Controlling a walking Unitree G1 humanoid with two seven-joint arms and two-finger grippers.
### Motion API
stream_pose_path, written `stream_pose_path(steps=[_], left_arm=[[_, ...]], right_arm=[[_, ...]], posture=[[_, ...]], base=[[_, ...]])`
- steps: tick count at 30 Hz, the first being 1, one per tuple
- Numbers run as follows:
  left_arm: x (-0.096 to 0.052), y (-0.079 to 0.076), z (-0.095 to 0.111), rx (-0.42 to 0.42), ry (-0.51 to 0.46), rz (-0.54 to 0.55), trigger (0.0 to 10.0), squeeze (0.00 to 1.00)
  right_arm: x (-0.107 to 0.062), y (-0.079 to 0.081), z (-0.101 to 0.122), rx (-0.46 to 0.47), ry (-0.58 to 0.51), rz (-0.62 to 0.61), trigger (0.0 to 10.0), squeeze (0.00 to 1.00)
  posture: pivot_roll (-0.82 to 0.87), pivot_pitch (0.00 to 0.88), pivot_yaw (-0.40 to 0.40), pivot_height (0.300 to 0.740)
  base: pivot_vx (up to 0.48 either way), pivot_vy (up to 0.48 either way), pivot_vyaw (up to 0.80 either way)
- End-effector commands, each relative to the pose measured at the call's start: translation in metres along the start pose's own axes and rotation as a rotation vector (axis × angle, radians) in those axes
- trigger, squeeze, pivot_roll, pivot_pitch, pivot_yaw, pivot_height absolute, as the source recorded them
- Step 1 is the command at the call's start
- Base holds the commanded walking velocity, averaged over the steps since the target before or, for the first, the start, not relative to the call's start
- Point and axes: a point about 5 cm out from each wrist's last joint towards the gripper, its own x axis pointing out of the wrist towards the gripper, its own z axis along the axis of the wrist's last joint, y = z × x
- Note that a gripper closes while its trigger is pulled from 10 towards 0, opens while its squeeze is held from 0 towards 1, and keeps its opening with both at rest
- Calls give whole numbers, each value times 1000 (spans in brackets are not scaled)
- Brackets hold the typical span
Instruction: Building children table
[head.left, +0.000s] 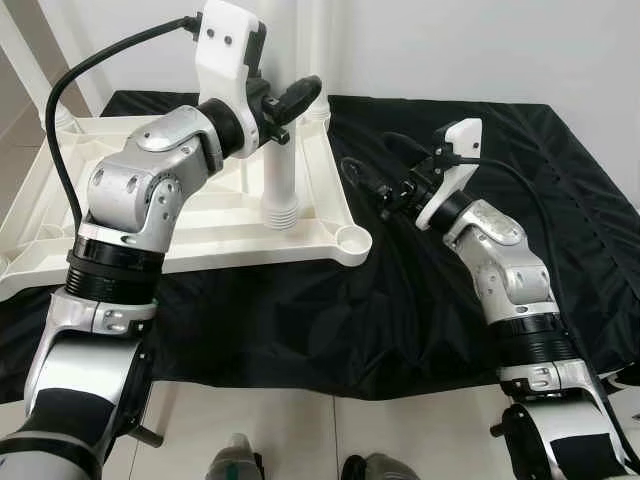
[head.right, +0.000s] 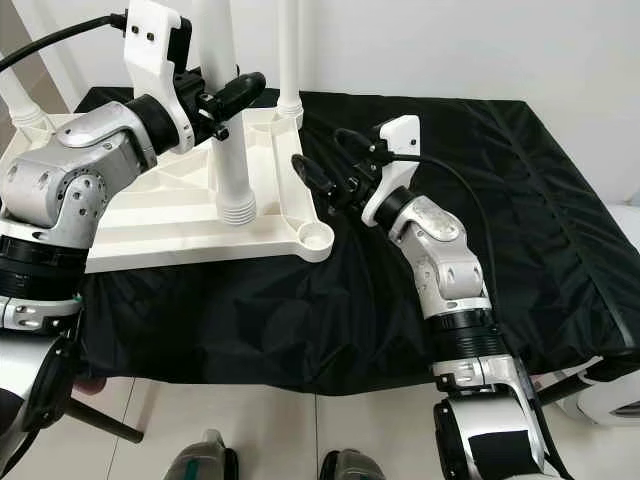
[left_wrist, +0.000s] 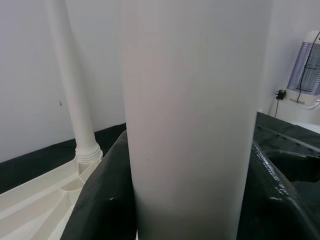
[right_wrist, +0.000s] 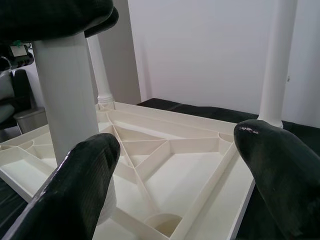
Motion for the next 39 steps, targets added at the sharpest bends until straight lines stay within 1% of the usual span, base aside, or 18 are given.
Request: stream_pose_path(steps=[1,7,11,13,15,16,17,19,22,26,28,35,39], left_arm=[[-1,-9,5,27,-30,-77,10000,0],[-4,-10,5,35,-49,-49,10000,0],[-4,-11,6,35,-52,-46,10000,0],[-4,-15,8,41,-62,-51,10000,0],[-4,-15,8,41,-62,-51,10000,0],[-4,-18,9,50,-64,-61,10000,0],[-4,-19,10,52,-64,-65,10000,0],[-4,-19,10,52,-64,-65,10000,0],[-3,-22,10,50,-68,-77,10000,0],[-1,-27,11,46,-73,-91,10000,0],[1,-31,11,48,-75,-110,10000,0],[3,-37,11,49,-75,-131,10000,0],[6,-43,15,52,-86,-156,10000,0]], right_arm=[[2,2,4,2,-15,19,10000,0],[5,5,3,4,-12,51,10000,0],[6,5,3,0,-11,55,10000,0],[7,6,3,10,-19,88,10000,0],[7,6,3,10,-19,88,10000,0],[6,8,4,16,-24,130,10000,0],[5,9,3,16,-23,143,10000,0],[5,9,3,16,-23,143,10000,0],[4,12,3,20,-22,178,10000,0],[5,14,3,23,-23,194,10000,0],[5,16,2,27,-24,209,10000,0],[7,18,2,31,-24,230,10000,0],[11,19,1,34,-22,245,10000,0]], posture=[[20,0,-53,740],[41,0,-85,740],[43,0,-87,740],[56,0,-93,740],[56,0,-93,740],[57,0,-93,740],[57,0,-93,740],[57,0,-93,740],[54,0,-92,740],[54,0,-94,740],[52,0,-95,740],[48,0,-94,740],[47,0,-94,740]], base=[[0,0,0],[0,0,0],[0,0,0],[0,0,0],[0,0,0],[0,0,0],[0,0,0],[0,0,0],[0,0,0],[0,0,0],[0,0,0],[0,0,0],[0,0,0]])
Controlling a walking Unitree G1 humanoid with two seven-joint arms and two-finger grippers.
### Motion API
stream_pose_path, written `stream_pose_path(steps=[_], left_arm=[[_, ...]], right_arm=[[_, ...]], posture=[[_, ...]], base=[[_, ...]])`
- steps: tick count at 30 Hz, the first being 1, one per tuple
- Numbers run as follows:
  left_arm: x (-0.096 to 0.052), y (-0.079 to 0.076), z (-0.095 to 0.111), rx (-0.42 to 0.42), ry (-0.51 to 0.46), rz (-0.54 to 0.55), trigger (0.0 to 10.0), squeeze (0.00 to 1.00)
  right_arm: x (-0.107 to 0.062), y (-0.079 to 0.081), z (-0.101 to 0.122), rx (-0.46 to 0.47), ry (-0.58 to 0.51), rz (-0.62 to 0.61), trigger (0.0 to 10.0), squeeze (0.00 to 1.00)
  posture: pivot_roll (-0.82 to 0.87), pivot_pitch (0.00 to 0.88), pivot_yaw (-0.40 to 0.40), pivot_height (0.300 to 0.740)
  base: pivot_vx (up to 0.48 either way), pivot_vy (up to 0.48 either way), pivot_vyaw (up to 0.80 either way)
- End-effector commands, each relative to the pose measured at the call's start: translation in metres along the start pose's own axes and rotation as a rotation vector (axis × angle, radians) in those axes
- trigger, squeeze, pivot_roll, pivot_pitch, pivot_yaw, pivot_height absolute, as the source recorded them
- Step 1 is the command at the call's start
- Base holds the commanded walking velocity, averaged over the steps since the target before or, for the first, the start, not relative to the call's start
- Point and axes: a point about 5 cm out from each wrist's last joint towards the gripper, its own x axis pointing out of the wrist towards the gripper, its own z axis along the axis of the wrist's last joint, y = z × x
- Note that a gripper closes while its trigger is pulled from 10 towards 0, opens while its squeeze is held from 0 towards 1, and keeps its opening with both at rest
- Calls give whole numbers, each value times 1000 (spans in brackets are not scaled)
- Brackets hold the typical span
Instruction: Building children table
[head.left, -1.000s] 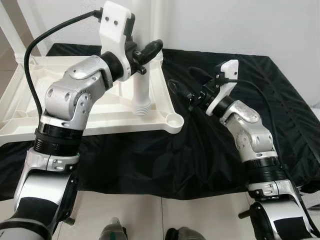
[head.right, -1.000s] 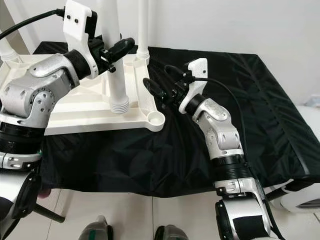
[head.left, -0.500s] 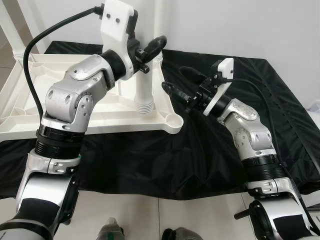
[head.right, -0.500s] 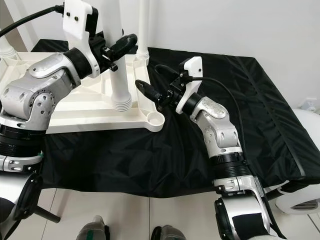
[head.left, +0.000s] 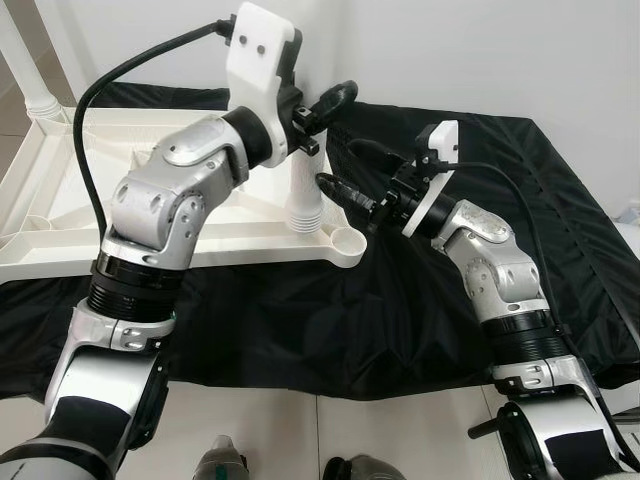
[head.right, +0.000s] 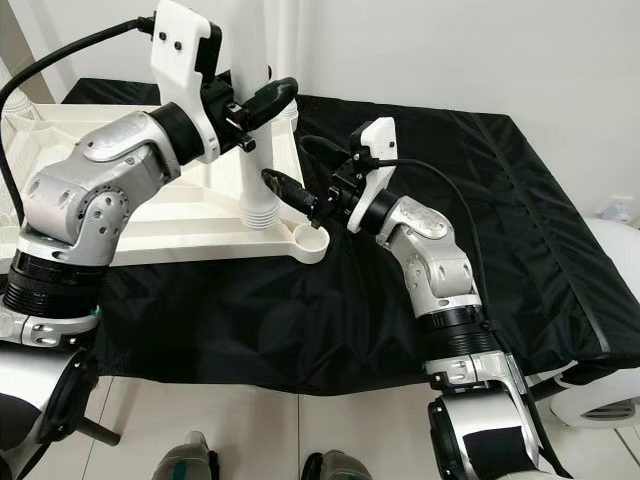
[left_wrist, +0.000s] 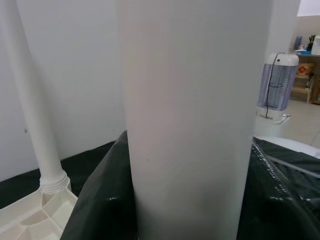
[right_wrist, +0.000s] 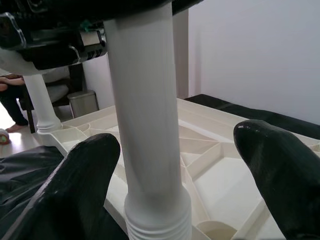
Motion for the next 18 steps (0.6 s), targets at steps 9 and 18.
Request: stream_pose_path(steps=[9,18], left_arm=[[9,-18,11,20,-29,-97,10000,0],[11,-27,13,23,-36,-130,10000,0]], right_arm=[[12,0,-2,7,4,32,10000,0],[20,0,0,-4,1,49,10000,0]], posture=[[46,0,-91,740],[52,0,-92,740]], base=[[0,0,0],[0,0,0]])
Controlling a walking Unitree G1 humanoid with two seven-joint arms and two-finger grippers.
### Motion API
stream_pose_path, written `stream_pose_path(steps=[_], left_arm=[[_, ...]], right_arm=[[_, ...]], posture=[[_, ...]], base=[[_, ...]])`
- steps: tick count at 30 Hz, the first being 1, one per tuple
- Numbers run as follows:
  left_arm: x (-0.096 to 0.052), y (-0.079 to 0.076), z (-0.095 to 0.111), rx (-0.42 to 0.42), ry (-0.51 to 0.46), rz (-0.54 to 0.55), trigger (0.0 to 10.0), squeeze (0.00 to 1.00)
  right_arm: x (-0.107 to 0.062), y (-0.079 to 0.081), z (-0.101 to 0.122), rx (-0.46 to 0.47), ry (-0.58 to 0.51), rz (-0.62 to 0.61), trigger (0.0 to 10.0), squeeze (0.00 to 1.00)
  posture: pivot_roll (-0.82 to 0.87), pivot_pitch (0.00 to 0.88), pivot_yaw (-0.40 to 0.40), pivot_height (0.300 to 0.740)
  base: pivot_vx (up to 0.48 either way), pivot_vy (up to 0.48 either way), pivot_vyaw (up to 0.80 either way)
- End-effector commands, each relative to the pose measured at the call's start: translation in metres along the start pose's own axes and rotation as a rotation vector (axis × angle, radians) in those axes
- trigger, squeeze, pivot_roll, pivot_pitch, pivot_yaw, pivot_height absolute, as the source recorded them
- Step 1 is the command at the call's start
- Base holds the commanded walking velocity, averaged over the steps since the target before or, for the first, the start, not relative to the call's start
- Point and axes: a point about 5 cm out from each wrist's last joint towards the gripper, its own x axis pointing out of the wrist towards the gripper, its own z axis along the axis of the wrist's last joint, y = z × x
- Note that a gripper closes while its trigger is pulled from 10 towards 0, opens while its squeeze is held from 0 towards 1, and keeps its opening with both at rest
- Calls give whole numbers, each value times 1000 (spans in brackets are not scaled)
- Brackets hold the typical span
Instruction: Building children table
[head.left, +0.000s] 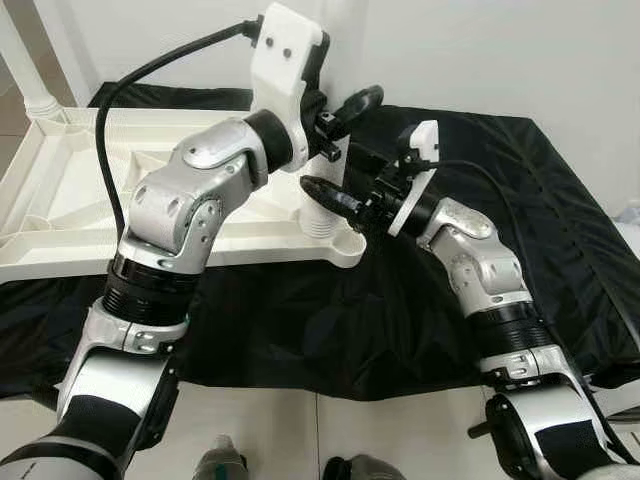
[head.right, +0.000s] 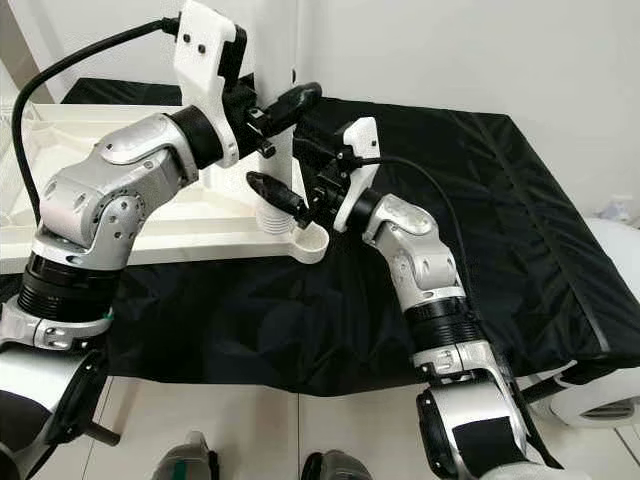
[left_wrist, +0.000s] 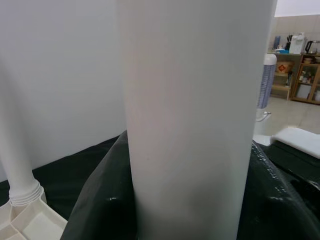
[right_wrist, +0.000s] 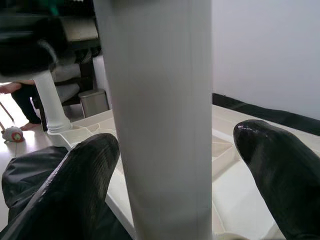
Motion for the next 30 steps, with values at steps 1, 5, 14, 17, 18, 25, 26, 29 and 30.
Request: stream_pose_path(steps=[1,5,14,17,18,25,26,29,30], left_arm=[[4,-11,13,36,-33,-58,10000,0],[4,-12,14,38,-36,-65,10000,0],[4,-14,15,47,-36,-71,10000,0],[3,-14,14,50,-34,-71,10000,0],[3,-14,15,53,-32,-71,10000,0],[4,-14,14,56,-29,-77,10000,0],[4,-15,13,56,-26,-81,10000,0],[6,-16,11,54,-20,-91,10000,0],[6,-16,11,54,-20,-91,10000,0]], right_arm=[[2,-3,3,-23,0,3,10000,0],[4,-6,6,-35,-2,-10,10000,0],[5,-16,13,-45,12,-25,4745,0],[4,-16,12,-40,20,-22,3020,0],[4,-16,11,-35,24,-21,1882,0],[3,-15,9,-31,39,-8,0,0],[3,-15,9,-32,38,-7,0,0],[3,-15,9,-34,36,-2,0,0],[3,-15,9,-34,36,-2,0,0]], posture=[[52,0,-92,740],[50,0,-89,740],[54,0,-90,740],[52,0,-89,740],[51,0,-88,740],[45,0,-84,740],[44,0,-83,740],[43,0,-82,740],[43,0,-82,740]], base=[[0,0,0],[0,0,0],[0,0,0],[0,0,0],[0,0,0],[0,0,0],[0,0,0],[0,0,0],[0,0,0]])
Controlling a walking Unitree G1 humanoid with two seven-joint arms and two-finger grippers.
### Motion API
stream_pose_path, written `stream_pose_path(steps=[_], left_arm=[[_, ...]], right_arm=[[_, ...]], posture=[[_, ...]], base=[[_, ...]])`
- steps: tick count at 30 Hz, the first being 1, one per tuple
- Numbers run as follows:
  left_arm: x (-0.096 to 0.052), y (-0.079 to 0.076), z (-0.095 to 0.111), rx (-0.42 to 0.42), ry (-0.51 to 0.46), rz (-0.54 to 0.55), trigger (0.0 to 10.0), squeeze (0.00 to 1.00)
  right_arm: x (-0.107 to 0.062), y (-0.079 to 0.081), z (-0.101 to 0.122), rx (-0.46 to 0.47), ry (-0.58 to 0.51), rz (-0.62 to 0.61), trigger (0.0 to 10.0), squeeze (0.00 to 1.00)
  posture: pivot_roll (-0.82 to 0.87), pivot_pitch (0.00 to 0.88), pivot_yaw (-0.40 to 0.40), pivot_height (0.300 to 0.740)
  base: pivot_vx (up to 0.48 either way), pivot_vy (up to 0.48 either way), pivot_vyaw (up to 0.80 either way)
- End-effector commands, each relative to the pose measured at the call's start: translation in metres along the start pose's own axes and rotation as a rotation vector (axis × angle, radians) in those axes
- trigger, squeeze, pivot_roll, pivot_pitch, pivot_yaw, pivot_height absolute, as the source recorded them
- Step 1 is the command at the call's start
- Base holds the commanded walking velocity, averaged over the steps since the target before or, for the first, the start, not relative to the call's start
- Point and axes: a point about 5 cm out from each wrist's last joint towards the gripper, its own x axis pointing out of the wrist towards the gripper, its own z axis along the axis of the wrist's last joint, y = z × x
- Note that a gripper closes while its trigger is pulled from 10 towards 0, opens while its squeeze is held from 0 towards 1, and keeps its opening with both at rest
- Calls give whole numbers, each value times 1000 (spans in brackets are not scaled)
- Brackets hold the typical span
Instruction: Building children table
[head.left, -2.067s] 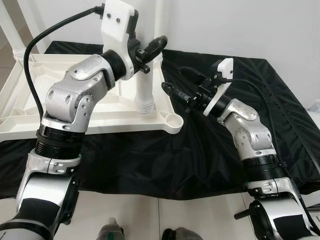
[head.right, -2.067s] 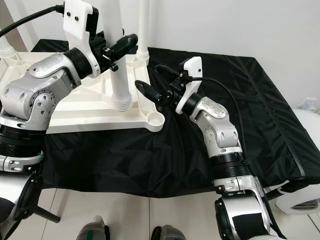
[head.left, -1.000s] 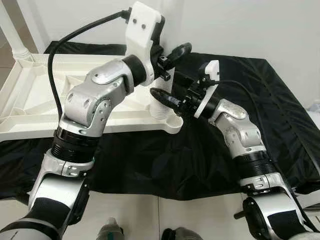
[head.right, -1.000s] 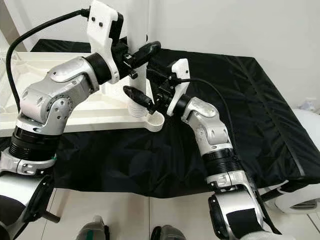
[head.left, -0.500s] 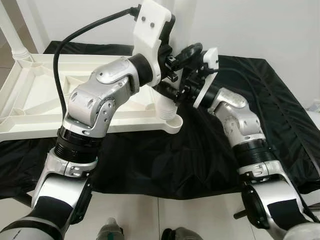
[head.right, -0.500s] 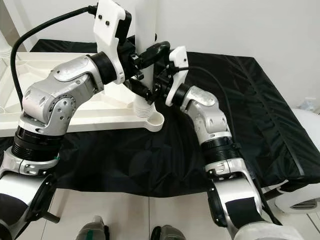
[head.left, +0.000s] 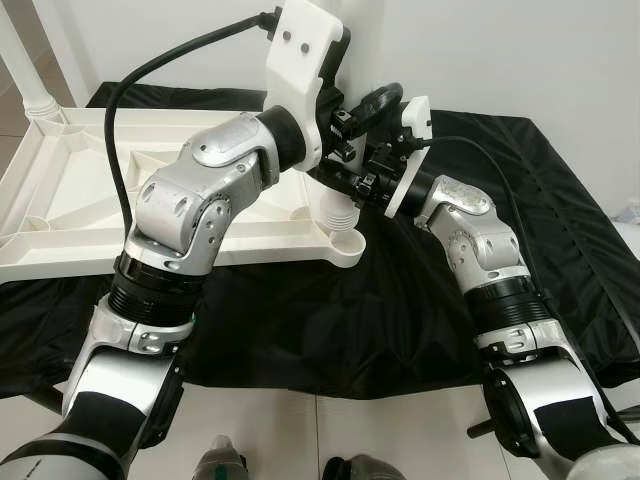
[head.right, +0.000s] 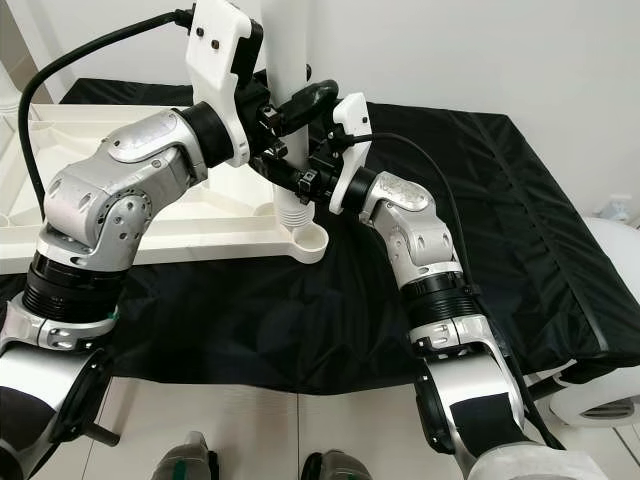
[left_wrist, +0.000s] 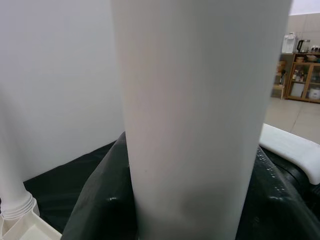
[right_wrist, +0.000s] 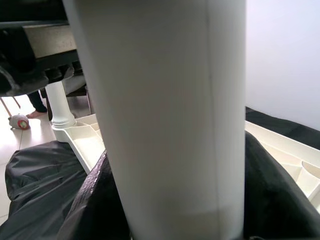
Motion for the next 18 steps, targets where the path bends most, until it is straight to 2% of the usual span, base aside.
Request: stream_pose_path(steps=[1,2,3,10,14,15,16,17,18], left_arm=[[4,-7,4,31,-5,-61,10000,0],[4,-8,3,8,-4,-70,10000,0],[5,-9,3,-15,-6,-80,10000,1000],[5,-9,4,-42,-12,-96,10000,1000],[3,-1,5,-103,-42,-59,10000,1000],[2,3,5,-130,-55,-43,10000,0],[2,3,5,-130,-55,-43,10000,0],[-2,11,5,-195,-85,4,10000,0],[-2,11,5,-195,-85,4,10000,0]], right_arm=[[-6,-6,-2,8,14,-42,0,0],[-5,-6,-3,7,16,-51,9020,0],[-5,-6,-4,9,18,-63,10000,0],[-4,-6,-7,30,-5,-118,10000,0],[-4,-6,-10,36,-22,-154,10000,0],[-4,-5,-11,41,-29,-168,10000,0],[-4,-5,-11,41,-29,-168,10000,0],[-5,-5,-13,60,-46,-205,10000,0],[-5,-5,-13,60,-46,-205,10000,0]], posture=[[41,0,-81,740],[40,0,-79,740],[39,0,-79,740],[38,2,-77,740],[34,3,-71,740],[33,4,-70,740],[33,4,-70,740],[26,9,-61,740],[26,9,-61,740]], base=[[0,0,0],[0,0,0],[0,0,0],[0,0,0],[0,0,0],[0,0,0],[0,0,0],[0,0,0],[0,0,0]])
